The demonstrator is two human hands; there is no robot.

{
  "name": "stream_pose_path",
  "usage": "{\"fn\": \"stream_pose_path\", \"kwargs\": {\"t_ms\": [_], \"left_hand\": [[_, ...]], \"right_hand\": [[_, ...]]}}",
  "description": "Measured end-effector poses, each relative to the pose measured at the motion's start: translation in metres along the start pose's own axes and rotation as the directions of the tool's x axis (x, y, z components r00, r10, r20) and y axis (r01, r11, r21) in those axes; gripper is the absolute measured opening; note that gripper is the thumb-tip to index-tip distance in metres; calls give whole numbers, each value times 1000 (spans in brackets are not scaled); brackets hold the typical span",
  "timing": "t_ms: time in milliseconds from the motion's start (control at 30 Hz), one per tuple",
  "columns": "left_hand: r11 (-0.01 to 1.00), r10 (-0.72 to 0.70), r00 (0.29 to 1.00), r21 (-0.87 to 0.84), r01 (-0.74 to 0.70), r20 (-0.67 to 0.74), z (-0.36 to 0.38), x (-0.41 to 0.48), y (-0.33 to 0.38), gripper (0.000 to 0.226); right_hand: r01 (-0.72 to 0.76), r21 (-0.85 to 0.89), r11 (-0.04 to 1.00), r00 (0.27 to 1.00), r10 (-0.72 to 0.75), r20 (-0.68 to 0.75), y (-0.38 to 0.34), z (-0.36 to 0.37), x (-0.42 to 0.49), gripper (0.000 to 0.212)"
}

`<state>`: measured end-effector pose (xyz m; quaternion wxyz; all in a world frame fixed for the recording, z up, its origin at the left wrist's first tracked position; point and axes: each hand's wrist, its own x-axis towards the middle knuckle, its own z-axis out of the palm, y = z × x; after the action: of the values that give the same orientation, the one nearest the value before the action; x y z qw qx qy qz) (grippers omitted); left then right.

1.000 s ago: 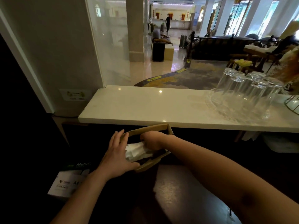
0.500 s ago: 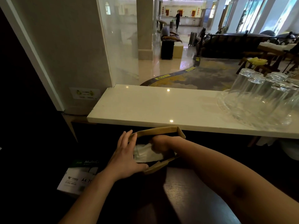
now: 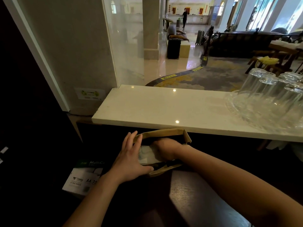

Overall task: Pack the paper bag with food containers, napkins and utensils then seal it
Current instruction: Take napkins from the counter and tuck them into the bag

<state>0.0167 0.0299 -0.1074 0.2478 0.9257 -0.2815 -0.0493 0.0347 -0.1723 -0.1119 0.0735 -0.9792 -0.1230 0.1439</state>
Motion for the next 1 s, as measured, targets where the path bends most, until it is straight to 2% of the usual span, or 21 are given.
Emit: {"fn": "stream_pose_path", "kwargs": {"t_ms": [167, 267, 467, 600, 667, 800, 900, 1000], "left_hand": [[1000, 4, 1000, 5, -4, 3, 0, 1, -1, 124], [1000, 6, 1000, 8, -6, 5, -1, 2, -1, 125], [1000, 2, 1000, 31, -2, 0, 0, 2, -1, 125], [999, -26, 1000, 43, 27, -16, 1, 0, 1, 124], [998, -37, 999, 51, 38, -25, 1, 0, 3, 124], [996, -52, 998, 67, 54, -33, 1, -1, 7, 127], [994, -63, 997, 84, 68, -54, 4, -1, 9, 127], [993, -73, 994, 85, 80, -83, 6, -1, 13, 126]], "right_hand": [[20, -65, 998, 992, -12, 122, -3, 5, -7, 43], [29, -76, 997, 992, -19, 127, -6, 4, -10, 42], [24, 52, 998, 998, -21, -67, -11, -4, -25, 53], [49, 206, 977, 973, 0, -230, -14, -7, -45, 43], [55, 329, 943, 938, 63, -339, -12, -9, -59, 32], [86, 532, 843, 810, 252, -529, -3, -10, -90, 21], [93, 646, 757, 729, 391, -562, 8, -6, -114, 17], [32, 689, 724, 687, 485, -542, 24, 8, -138, 17]]}}
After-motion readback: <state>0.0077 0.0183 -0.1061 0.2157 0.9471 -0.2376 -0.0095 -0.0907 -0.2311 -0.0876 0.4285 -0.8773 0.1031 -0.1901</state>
